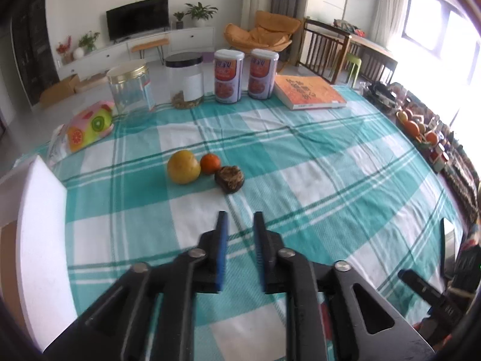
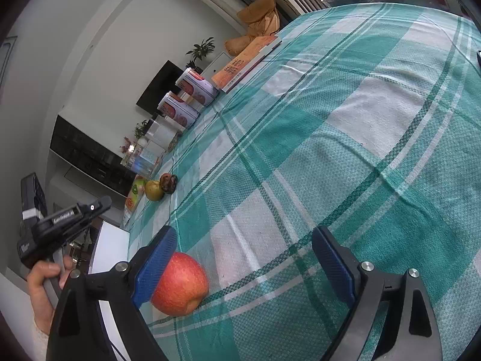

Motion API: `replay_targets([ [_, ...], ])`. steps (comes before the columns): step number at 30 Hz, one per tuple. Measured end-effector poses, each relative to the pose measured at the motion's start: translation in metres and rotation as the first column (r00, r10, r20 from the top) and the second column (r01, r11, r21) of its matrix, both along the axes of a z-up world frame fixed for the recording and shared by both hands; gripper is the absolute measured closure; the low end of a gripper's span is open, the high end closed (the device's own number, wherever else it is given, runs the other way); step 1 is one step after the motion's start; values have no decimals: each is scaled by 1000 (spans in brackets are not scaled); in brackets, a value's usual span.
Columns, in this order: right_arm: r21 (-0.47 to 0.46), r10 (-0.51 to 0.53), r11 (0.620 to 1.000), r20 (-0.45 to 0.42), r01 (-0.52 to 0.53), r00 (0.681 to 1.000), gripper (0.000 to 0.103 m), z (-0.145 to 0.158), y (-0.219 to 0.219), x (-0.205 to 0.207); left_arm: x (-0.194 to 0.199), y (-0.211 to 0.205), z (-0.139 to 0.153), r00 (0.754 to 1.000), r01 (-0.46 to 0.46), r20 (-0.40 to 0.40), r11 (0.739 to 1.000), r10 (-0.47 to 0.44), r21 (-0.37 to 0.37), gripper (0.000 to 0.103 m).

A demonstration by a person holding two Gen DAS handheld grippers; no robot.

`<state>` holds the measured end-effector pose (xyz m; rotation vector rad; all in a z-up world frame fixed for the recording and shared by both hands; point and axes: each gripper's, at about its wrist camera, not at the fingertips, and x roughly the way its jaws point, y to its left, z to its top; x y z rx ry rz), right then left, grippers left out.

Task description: Organize fruits

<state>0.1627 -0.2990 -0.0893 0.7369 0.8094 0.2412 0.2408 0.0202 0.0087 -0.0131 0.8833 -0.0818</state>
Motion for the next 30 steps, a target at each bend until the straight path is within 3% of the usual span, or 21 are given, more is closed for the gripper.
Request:
replay_targets([
  [1,-3,-1,1000,-1,1,1000,12,0,0,0,-4,0,-3,1000,-9,9,1000,9,23,33],
  [2,-10,1,1000,-1,-1,1000,12,1,1,0,-8,0,-5,1000,-19,22,999,18,43,28],
  [13,-59,24,998,2,-24,1000,12,4,11,0,-21,-22,1,991,-26,131,966,-8,258,30],
  [21,-60,34,998,1,-34,999,12,2,12,1,-12,-26,-3,992,-8,120,963,-25,270,30],
  [22,-60,34,998,2,-34,999,12,3,12,1,-9,-24,-3,994,8,105,971,-34,237,30],
  [23,-59,33,998,4,-33,999,12,3,12,1,-3,-16,-3,996,27,79,988,-39,150,30],
  [24,-55,33,998,7,-32,999,12,3,11,0,3,-2,-4,998,34,46,999,-34,11,30],
  [25,-48,33,998,8,-32,999,12,3,10,1,11,14,-8,1000,11,7,992,-10,-127,30],
  [27,-30,36,999,7,-35,999,12,2,9,1,29,38,-21,996,-72,-74,954,52,-292,30],
  [28,-20,39,999,5,-39,999,12,1,9,2,38,42,-28,993,-94,-102,944,65,-315,30],
  [30,1,49,999,-2,-49,999,12,-2,9,5,56,38,-39,990,-101,-128,950,65,-297,31],
])
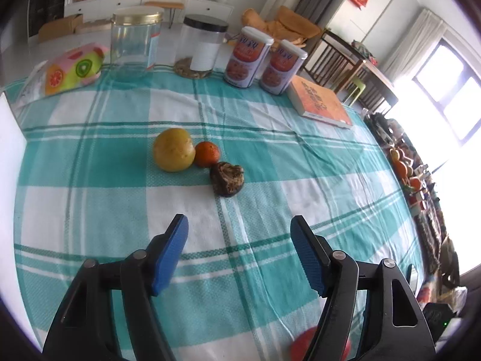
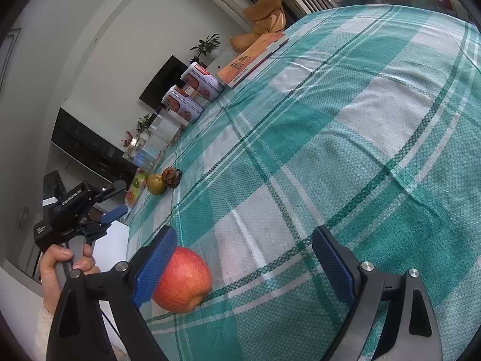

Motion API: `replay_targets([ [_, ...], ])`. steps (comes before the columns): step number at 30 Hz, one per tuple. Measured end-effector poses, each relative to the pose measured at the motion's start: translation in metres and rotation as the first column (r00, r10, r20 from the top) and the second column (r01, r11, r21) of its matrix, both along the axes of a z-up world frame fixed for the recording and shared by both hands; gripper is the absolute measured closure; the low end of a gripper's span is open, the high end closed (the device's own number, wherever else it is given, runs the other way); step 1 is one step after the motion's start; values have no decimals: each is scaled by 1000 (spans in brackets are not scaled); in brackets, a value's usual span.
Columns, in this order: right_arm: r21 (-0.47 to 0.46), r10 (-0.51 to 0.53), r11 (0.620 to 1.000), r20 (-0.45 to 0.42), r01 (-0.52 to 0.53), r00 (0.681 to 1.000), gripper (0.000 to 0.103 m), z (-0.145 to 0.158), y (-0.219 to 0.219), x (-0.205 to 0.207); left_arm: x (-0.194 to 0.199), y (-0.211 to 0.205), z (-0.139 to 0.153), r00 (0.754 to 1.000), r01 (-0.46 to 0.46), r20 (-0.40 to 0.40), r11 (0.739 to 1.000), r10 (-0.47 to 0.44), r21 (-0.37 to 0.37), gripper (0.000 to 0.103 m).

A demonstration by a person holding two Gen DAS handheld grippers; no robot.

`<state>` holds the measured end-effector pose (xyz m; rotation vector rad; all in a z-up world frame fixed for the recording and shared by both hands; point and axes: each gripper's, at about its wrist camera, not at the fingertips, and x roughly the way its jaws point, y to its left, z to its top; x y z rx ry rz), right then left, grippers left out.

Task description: Organize fruits

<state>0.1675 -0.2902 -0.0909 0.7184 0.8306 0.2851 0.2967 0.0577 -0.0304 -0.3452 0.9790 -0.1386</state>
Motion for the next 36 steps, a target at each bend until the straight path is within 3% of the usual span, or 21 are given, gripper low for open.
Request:
replay_targets([
  [3,7,15,1000,-7,-15,1000,12,-2,2,3,27,-14,-16,999,-9,-35,1000,9,-6,32],
  [8,11,38,999,-3,-38,999,12,-1,6,4,65,-15,-41,988,-132,-89,990,127,-54,31],
  [11,19,42,999,-3,-41,999,12,-2,6,5,72,-23,-52,985,-141,-105,990,138,-19,34],
  [13,22,42,999,-5,-42,999,12,-2,5,5,72,-29,-57,986,-132,-96,991,134,28,64],
  [17,19,43,999,-7,-43,999,12,-2,6,6,57,-30,-56,992,-111,-59,992,115,54,65],
  [22,-40,4,999,36,-2,999,12,9,5,-1,16,-22,-34,997,-63,-31,997,64,43,65],
  [26,-170,185,973,191,-153,964,12,39,46,-17,-48,-1,-12,998,-68,1,998,68,-4,65],
  [29,-343,306,906,131,-246,943,12,34,94,-20,-101,13,-2,997,-73,-17,994,72,-82,65],
  [32,-429,364,848,46,-311,930,12,18,118,-15,-155,14,18,1000,-18,4,992,18,-121,65],
  [34,-418,362,848,5,-327,932,12,8,120,-6,-182,7,33,999,34,31,994,-31,-106,65],
  [36,-364,351,871,-5,-329,936,12,2,116,2,-205,5,45,995,86,50,992,-82,-94,65],
])
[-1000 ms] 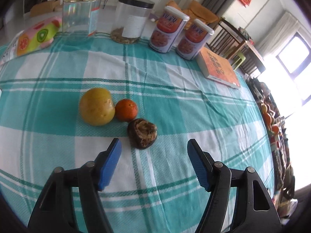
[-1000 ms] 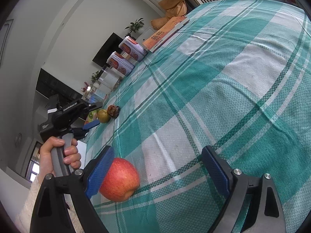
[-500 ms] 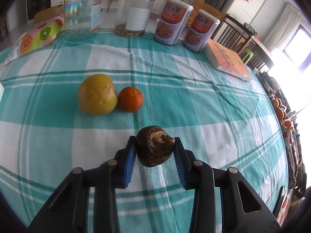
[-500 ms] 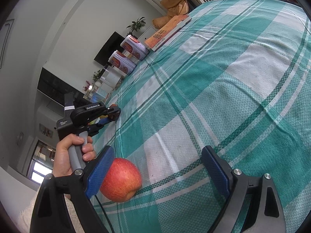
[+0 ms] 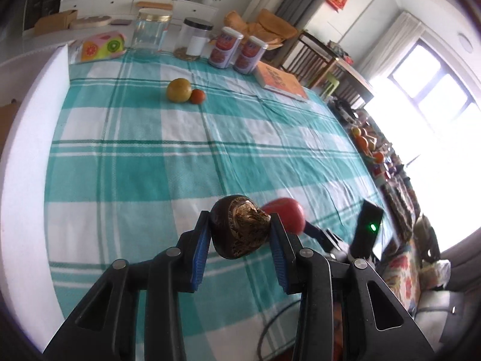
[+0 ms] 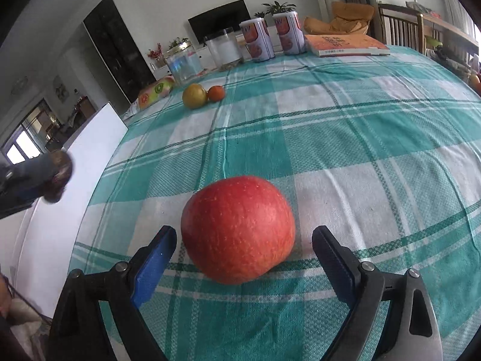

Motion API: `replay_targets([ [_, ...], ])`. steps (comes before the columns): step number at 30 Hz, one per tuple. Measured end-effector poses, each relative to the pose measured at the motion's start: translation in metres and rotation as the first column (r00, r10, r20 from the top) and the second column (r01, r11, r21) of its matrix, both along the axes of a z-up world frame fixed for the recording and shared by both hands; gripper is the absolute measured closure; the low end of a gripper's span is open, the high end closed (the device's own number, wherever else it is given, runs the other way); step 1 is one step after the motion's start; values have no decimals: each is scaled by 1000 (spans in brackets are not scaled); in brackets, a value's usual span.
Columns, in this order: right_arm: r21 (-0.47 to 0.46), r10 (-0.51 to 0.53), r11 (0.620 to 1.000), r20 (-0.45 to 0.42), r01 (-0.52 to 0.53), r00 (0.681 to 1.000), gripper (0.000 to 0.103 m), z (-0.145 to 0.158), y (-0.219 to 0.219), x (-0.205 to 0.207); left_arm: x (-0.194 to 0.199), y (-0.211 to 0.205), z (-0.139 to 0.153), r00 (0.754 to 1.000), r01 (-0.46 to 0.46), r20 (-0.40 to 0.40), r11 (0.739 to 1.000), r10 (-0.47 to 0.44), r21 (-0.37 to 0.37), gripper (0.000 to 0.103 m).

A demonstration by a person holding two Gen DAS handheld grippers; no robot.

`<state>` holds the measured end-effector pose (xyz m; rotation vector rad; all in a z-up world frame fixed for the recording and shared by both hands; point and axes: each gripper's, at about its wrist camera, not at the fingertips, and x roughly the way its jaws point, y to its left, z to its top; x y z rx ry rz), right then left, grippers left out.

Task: Organize fruits
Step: 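Hold the dark fruit in the left gripper while the right closes on the red apple, then carry both fruits over the white box and open both grippers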

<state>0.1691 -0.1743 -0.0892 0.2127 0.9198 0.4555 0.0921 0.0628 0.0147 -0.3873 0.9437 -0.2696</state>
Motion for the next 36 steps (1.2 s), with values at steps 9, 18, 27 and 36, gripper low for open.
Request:
replay_targets([
  [9,179,8,984,-24,-3,1000,33,3,-16,-10,-69,30,28,1000,12,24,1000,-13,25,65],
  [18,270,69,960,36,-76,997,33,31,4,-36,-104,124,39,972,-225,77,972,220,61,65],
  [27,262,492,811,178,-522,853,33,136,185,-108,-112,211,16,898,-440,79,890,433,124,65],
  [36,114,723,681,54,-724,689,33,110,345,-150,-145,269,-22,816,-571,26,800,577,184,64],
])
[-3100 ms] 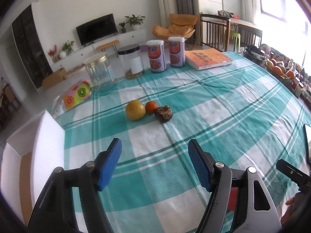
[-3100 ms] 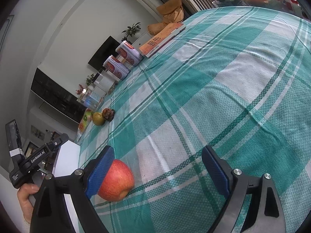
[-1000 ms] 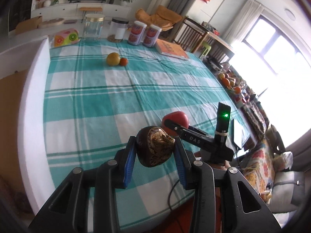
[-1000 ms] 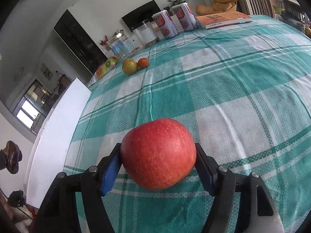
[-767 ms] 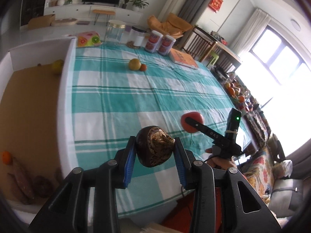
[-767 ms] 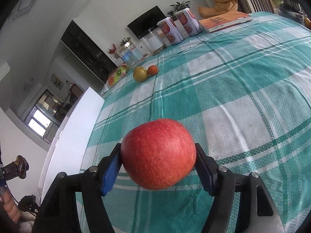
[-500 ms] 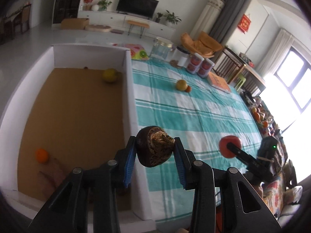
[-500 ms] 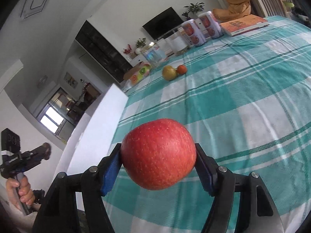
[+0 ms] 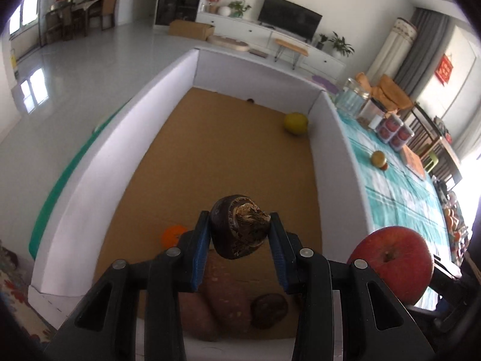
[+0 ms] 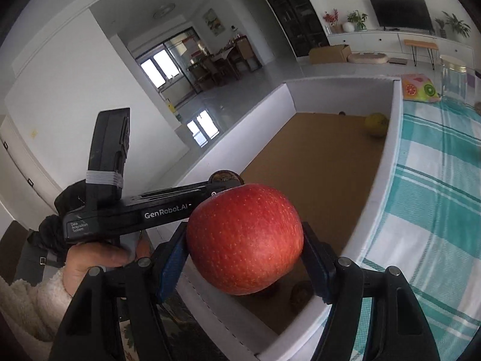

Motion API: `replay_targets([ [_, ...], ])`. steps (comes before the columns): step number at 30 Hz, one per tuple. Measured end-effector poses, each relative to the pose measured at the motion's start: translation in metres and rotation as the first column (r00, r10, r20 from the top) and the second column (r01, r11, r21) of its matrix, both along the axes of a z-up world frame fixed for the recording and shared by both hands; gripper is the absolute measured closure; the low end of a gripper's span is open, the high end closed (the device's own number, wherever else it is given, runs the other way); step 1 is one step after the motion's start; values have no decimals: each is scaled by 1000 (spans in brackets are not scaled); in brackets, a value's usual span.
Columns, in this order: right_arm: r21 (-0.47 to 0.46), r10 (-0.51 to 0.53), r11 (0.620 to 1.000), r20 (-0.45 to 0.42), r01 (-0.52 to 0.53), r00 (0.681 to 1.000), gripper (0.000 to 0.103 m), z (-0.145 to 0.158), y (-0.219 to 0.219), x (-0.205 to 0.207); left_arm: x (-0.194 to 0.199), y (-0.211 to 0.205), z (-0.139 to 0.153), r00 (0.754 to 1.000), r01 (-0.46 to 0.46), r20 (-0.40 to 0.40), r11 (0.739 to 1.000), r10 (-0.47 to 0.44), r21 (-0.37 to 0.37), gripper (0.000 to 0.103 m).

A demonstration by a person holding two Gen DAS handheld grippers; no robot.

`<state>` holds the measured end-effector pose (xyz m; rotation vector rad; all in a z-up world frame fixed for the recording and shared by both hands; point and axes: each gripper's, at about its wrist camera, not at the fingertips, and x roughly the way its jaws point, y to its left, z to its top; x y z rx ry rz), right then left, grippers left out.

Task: Organize fruits
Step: 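Carry both fruits over the white box and open both grippers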

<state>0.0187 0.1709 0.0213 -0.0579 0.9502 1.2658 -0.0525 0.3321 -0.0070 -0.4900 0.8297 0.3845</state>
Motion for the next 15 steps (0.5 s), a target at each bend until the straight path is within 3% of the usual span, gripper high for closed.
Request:
replay_targets([
  [7,-180,19,984,95,-2,995,33,-27,41,-9,7,6,-22,998,-32,-53,999,33,16,64],
  [11,-223,-1,975,115,26,993,32,-37,43,-7,9,0,-28,996,-16,-81,998,21,53,62],
  [12,-215,-11,976,118,37,993,32,-37,39,-5,9,-3,-26,997,-12,-77,997,17,73,51],
  [13,-198,-18,979,119,42,993,29,-35,36,-4,8,-3,-24,997,-10,-72,996,16,86,30],
  [15,-164,-41,984,131,62,991,19,-26,27,3,5,-5,-20,998,-26,-46,993,31,112,18],
])
